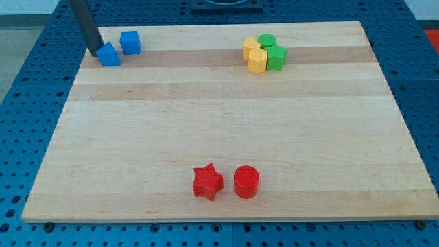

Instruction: Slide the blue triangle to the center

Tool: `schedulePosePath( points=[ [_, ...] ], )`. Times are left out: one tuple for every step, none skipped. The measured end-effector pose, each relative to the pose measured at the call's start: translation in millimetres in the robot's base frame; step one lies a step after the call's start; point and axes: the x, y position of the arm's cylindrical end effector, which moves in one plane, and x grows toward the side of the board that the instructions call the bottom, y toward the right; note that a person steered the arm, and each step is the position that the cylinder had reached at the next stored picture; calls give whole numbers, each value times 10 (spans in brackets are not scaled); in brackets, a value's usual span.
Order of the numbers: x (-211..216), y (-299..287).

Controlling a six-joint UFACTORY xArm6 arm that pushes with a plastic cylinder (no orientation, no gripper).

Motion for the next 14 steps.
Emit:
schedulePosePath(
  points=[
    [142, 149],
    [260, 428],
    [391, 714],
    [577, 991],
    [614, 1280],
    [614, 1600],
    [801, 1846],
    [1029, 2078],
    [1033, 2246],
    [1033, 2457],
    [1033, 2650],
    [1134, 2770],
    [1357, 2774],
    [1486, 2774]
  ],
)
